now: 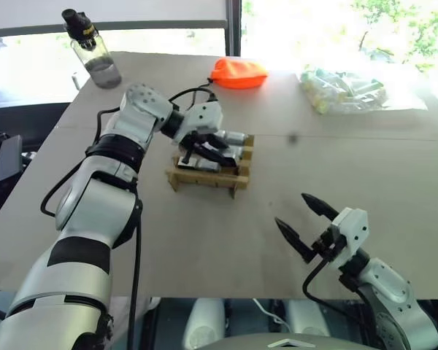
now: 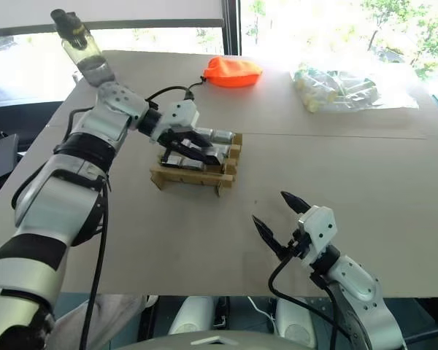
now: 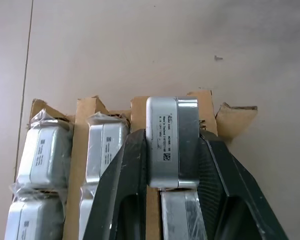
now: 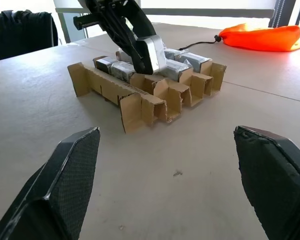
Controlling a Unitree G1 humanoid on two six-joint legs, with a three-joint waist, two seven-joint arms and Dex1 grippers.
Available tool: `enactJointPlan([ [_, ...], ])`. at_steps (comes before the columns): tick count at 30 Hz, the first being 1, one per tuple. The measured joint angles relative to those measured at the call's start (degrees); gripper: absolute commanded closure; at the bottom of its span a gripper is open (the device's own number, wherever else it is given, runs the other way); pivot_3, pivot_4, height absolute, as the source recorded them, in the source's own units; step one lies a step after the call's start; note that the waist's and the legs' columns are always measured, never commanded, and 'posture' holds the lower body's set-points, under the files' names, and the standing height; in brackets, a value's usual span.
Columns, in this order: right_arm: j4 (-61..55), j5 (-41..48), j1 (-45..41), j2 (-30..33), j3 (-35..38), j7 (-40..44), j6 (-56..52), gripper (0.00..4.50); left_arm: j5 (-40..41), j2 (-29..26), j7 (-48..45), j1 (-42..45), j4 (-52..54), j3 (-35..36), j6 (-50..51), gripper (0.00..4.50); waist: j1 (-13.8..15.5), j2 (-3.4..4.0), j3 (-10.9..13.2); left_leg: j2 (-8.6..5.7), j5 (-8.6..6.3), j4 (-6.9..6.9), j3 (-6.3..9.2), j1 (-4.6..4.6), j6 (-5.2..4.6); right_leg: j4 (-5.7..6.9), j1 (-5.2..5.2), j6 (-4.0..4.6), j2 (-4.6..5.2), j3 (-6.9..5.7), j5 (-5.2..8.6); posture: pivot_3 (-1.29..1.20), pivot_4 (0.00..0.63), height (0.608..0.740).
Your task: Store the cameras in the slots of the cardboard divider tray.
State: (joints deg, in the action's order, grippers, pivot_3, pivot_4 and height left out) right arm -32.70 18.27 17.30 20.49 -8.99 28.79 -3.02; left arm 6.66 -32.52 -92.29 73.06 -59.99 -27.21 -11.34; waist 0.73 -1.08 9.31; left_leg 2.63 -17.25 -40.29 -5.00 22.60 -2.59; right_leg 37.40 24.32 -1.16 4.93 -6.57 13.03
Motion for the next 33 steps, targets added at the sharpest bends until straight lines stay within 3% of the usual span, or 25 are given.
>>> enactJointPlan([
  [13,0.2,-0.4,1.1,2.3,0.0,3.5,1.4,0.24,-0.4,0.6,0.0,0.8,-1.0,-2.6,-1.1,3.73,0.0,0.00,0.0,-0.01,0.00,-0.01,0.02,0.01,0.00,0.00,0.00,0.00,0.01,-0.01,0.00,0.00,0.150,0.726],
  [23,0.2,-0.8,0.6,1.9,0.0,3.3,1.4,0.24,-8.0,2.5,0.1,0.8,-3.1,-1.8,-1.4,3.73,-0.1,-0.01,0.0,0.00,0.00,-0.01,0.02,0.00,0.00,0.01,0.00,0.00,-0.01,-0.02,0.00,0.00,0.150,0.726],
  [30,0.2,-0.6,0.5,1.2,-0.1,3.2,1.3,0.24,-9.8,4.3,1.3,0.8,-4.0,2.2,-0.7,0.57,0.1,-0.02,0.0,-0.01,0.00,-0.02,0.04,0.02,0.00,0.01,-0.01,0.00,0.01,-0.04,-0.01,0.00,0.150,0.726],
  [32,0.2,-0.6,0.6,1.1,-0.1,3.2,1.2,0.24,-9.8,4.4,1.2,0.8,-3.9,3.5,-0.9,0.03,0.1,-0.03,0.0,-0.02,0.00,-0.05,0.05,0.02,0.00,0.03,-0.03,0.00,0.02,-0.05,-0.01,0.00,0.150,0.726],
  [33,0.2,-0.5,0.8,1.1,0.0,3.2,1.2,0.24,-9.7,4.2,1.2,0.8,-3.4,4.7,-1.3,0.03,0.1,-0.03,0.0,-0.02,0.00,-0.07,0.06,0.02,0.00,0.05,-0.03,0.00,0.02,-0.05,-0.01,0.00,0.150,0.726],
])
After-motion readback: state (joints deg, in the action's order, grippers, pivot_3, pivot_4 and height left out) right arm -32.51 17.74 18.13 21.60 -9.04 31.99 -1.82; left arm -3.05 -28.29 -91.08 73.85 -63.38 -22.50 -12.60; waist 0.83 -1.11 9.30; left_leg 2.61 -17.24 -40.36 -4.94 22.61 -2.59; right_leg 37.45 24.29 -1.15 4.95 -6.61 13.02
